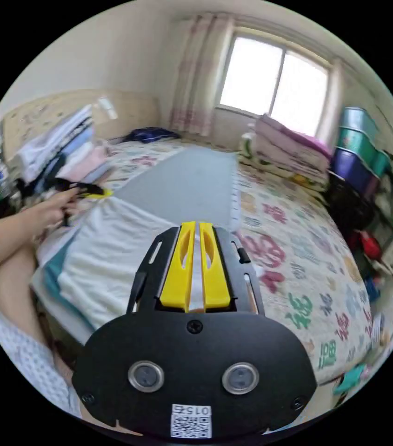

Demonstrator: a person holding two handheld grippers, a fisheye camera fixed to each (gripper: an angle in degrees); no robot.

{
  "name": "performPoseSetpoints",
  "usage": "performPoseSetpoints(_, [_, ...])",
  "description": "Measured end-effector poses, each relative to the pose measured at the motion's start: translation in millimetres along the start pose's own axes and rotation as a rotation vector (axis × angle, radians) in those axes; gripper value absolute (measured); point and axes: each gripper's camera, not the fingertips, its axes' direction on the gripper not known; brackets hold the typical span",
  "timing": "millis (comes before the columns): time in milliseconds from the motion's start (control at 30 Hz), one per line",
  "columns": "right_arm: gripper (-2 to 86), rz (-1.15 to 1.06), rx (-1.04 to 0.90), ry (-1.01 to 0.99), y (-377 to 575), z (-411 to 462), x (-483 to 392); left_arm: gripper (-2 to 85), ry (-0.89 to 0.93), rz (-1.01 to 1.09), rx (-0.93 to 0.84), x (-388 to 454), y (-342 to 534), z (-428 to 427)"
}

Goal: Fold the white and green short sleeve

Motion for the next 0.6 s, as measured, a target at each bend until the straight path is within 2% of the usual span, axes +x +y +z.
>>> performPoseSetpoints(100, [6.4,-0.162,-0.051,-0.321,19.9,27.4,-83.8,1.3,0.024,-0.011,0.003,-5.1,1.5,2.0])
performPoseSetpoints(133, [6.6,-0.204,-0.076,-0.354,23.8,33.4,-99.1,0.9,0.029,-0.012,0.007,-6.0,1.7,1.9])
performPoseSetpoints(267, [8.5,-0.288,-0.173,-0.299,49.0,68.6,-157.1,-0.6,0.038,0.001,0.053,-6.6,2.1,-3.8])
performPoseSetpoints(367, [5.2,-0.267,-0.242,-0.208,63.4,93.7,-161.0,-0.8,0.049,0.021,0.082,-4.8,0.5,-7.5])
performPoseSetpoints(533, [-0.4,-0.220,-0.269,-0.314,78.4,98.9,-157.6,-0.8,0.042,0.027,0.101,-6.5,-2.0,-5.8])
performPoseSetpoints(600, [-0.5,-0.215,-0.261,-0.260,85.1,96.8,-163.3,-0.8,0.047,0.008,0.100,-9.7,-2.2,-1.3])
